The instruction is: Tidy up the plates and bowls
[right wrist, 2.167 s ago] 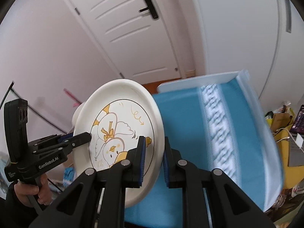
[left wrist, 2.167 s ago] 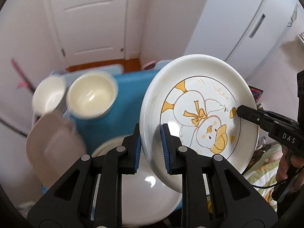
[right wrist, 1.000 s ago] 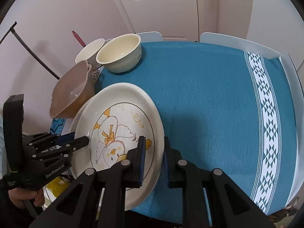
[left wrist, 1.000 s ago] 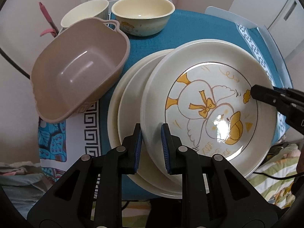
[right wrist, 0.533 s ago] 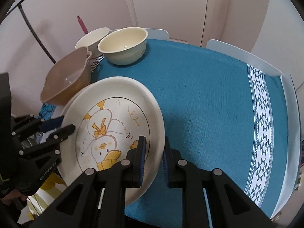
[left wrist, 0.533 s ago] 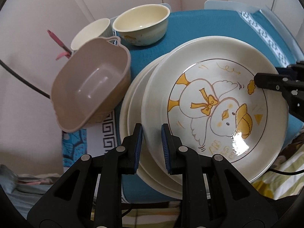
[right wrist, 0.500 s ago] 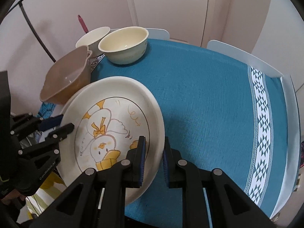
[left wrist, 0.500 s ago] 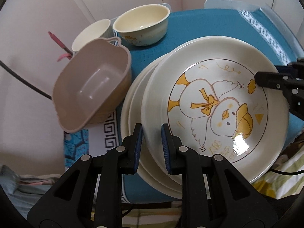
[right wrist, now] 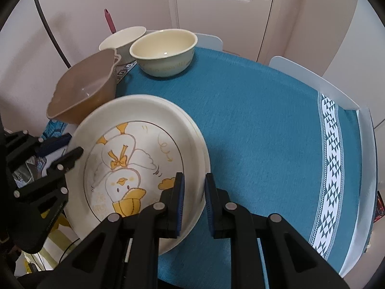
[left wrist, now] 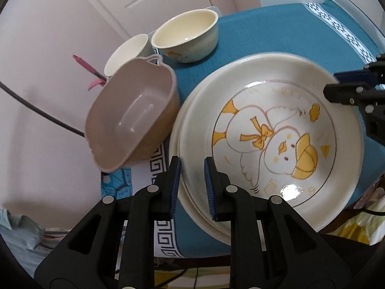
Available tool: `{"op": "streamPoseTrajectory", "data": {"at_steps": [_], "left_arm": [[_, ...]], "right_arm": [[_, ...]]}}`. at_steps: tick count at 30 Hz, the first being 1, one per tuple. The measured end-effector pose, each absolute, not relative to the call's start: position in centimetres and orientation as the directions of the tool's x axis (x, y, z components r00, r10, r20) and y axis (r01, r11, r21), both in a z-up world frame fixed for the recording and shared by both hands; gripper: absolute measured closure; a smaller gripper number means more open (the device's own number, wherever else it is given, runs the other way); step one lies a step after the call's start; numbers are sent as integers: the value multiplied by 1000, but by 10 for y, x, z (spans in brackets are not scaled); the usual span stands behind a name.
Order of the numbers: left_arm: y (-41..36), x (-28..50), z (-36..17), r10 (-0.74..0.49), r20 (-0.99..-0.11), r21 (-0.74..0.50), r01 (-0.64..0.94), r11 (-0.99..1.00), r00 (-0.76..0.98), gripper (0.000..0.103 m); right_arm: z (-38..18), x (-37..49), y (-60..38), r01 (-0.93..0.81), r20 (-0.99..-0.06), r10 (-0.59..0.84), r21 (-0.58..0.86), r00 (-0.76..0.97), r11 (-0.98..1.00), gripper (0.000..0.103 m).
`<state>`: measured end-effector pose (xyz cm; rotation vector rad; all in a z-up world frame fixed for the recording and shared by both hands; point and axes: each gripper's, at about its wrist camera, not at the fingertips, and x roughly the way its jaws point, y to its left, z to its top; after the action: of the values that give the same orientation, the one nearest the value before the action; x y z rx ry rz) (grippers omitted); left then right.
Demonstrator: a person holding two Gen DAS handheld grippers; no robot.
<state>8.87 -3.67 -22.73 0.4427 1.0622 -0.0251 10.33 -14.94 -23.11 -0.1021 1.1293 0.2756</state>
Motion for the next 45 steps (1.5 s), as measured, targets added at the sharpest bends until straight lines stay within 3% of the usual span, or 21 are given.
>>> {"op": "streamPoseTrajectory", "data": {"at_steps": [11,19,20,21,22,23,24,25,32,41,45], "left_arm": [[-29,93,-222,138,-871,269,222,937,472,85],[-9,101,-167,83,-846,173,123,977,527,82],[-6,103,-159,83,-839,168,111,980,538,76],[-4,104,-153,82,-832,161,97,982,548,49],[-1,105,-146,81,-824,151,79,985,561,10],[3,105,-139,88,-806,146,52,988,585,0],[6,103,-131,93,-779,140,28,990,620,0],[8,103,-127,93,-775,135,20,991,626,0],[70,100,-121,75,-805,-35,-173,984,588,0],[141,103,-170,-4,-855,-209,-338,918,519,1],[151,121,-202,-88,-878,-274,-343,899,470,18]], "right_arm": [[-234,104,-152,-269,-899,182,75,399,960,88],[-190,108,-166,-282,-843,254,128,474,951,88],[-184,109,-168,-284,-835,265,137,482,949,88],[-178,111,-169,-286,-824,279,149,493,947,81],[-173,113,-170,-292,-813,297,164,501,942,72],[-169,114,-171,-299,-801,317,181,508,937,40],[-165,116,-171,-306,-790,336,197,514,932,10],[-161,118,-172,-315,-772,356,213,526,925,5],[-143,140,-160,-414,-715,458,254,528,874,4],[-163,177,-78,-520,-795,465,226,390,824,4],[-198,202,-46,-524,-837,470,276,281,806,4]]}}
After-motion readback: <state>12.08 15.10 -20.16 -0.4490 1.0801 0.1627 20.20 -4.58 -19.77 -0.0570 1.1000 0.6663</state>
